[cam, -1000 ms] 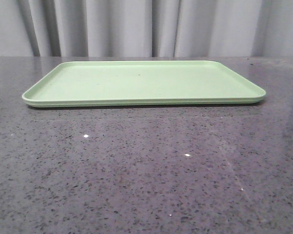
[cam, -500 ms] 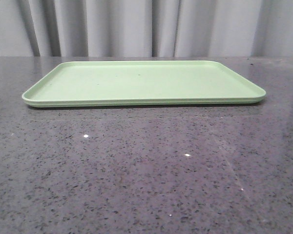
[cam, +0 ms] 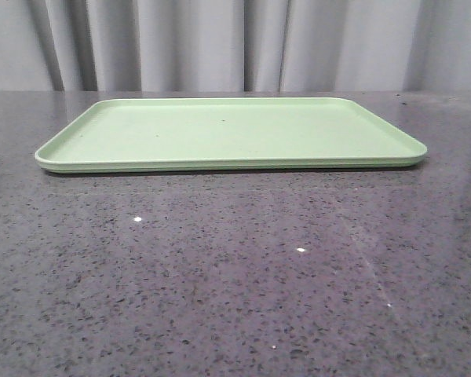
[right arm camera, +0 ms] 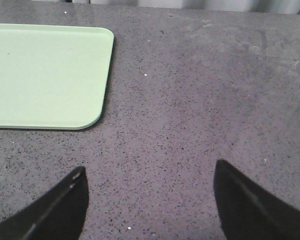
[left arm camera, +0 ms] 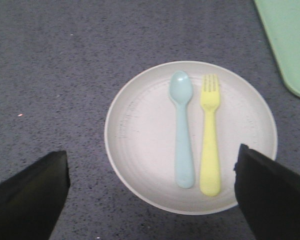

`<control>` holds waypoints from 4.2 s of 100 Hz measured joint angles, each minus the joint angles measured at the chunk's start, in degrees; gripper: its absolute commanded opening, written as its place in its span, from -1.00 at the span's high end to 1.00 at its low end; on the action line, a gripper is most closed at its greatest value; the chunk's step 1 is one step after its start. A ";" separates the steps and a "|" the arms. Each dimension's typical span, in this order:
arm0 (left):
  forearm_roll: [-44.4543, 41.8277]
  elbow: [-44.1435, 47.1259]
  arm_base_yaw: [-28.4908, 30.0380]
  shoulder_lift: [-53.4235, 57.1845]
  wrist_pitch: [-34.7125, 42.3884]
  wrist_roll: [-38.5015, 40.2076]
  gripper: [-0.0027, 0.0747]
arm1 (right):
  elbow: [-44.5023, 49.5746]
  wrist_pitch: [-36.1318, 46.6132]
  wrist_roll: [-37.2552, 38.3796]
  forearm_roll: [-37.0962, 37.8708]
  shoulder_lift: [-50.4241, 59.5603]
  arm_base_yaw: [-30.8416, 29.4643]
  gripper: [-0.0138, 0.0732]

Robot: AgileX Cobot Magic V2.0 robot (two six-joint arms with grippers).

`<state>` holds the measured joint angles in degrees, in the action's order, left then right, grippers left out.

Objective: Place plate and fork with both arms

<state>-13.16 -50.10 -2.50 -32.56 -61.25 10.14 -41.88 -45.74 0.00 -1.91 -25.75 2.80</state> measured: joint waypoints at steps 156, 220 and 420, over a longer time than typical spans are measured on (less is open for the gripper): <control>7.45 5.49 22.19 -32.54 22.93 -4.04 -0.74 | 0.00 0.00 0.00 0.00 0.00 0.11 -0.54; 9.79 5.49 23.66 -39.19 25.64 -4.67 -0.70 | 0.00 0.00 0.00 0.00 0.00 0.11 -0.54; 30.99 5.49 31.63 -36.04 25.54 -17.56 0.98 | 0.00 0.00 0.00 0.00 0.00 0.11 -0.54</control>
<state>17.82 -44.61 29.12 -68.61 -35.71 -7.42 -41.88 -45.74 0.00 -1.91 -25.75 2.91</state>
